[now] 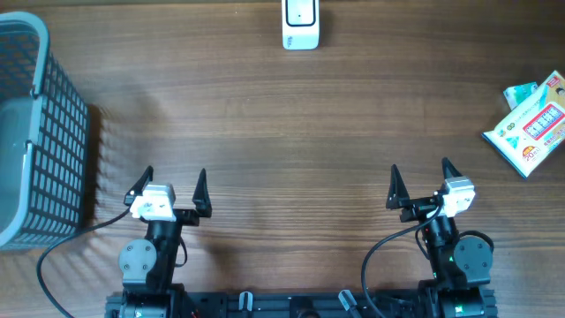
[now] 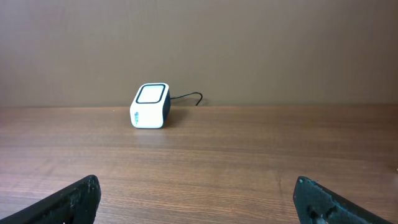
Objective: Scan the item barcode
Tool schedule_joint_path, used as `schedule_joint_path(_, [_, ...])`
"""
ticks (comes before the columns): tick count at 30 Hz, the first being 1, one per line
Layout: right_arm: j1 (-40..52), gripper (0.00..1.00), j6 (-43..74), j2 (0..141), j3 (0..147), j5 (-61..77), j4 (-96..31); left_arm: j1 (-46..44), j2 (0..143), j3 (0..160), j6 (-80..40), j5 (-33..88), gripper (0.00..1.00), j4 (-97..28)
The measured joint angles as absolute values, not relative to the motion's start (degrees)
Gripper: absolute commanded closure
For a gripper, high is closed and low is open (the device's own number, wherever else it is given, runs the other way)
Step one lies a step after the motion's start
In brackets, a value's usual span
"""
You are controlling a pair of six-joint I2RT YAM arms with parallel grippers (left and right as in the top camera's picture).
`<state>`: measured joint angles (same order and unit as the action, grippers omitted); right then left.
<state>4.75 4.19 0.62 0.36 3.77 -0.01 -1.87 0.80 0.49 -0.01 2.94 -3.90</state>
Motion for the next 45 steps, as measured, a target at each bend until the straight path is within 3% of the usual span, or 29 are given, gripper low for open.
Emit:
schedule_joint_path(12, [4.8, 0.00, 4.2, 0.6, 0.4, 3.8, 0.0, -1.9, 0.8, 0.5, 0.4, -4.9, 0.00, -3.7])
schedule_joint_path(45, [4.8, 0.00, 4.2, 0.6, 0.4, 3.8, 0.0, -1.9, 0.8, 0.5, 1.5, -5.1, 0.00, -3.7])
